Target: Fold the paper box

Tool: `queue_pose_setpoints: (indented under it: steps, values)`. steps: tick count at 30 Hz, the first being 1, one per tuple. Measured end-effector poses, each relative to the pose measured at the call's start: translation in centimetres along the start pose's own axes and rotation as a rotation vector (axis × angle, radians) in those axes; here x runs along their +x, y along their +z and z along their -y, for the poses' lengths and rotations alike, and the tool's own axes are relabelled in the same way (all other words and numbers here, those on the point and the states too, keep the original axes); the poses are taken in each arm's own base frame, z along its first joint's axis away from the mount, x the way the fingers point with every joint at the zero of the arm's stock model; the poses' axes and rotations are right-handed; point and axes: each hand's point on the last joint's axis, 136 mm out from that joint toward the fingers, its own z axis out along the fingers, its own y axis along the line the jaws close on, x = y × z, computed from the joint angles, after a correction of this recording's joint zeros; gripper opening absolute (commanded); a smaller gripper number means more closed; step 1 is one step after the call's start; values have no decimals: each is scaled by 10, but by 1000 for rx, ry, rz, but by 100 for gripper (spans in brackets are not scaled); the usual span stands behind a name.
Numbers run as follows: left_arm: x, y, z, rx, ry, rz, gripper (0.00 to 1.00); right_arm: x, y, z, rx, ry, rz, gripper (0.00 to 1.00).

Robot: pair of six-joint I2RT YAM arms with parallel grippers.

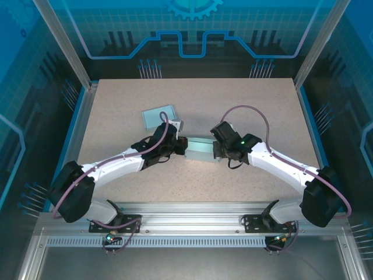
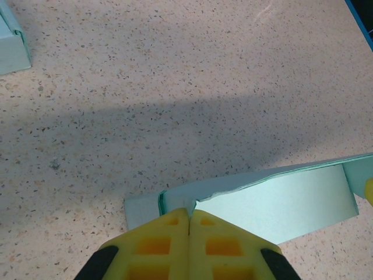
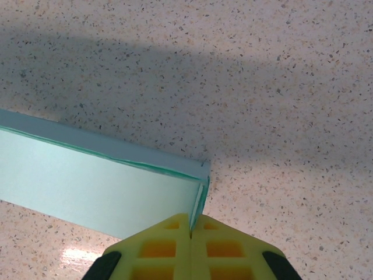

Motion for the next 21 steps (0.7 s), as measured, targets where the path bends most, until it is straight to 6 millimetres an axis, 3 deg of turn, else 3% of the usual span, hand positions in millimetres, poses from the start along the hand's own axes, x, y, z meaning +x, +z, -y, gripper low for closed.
queue_pose_setpoints:
  steps: [21]
  values:
    - [-2, 0, -3, -38, 10, 27, 0, -2, -1, -6, -51, 55, -4, 0]
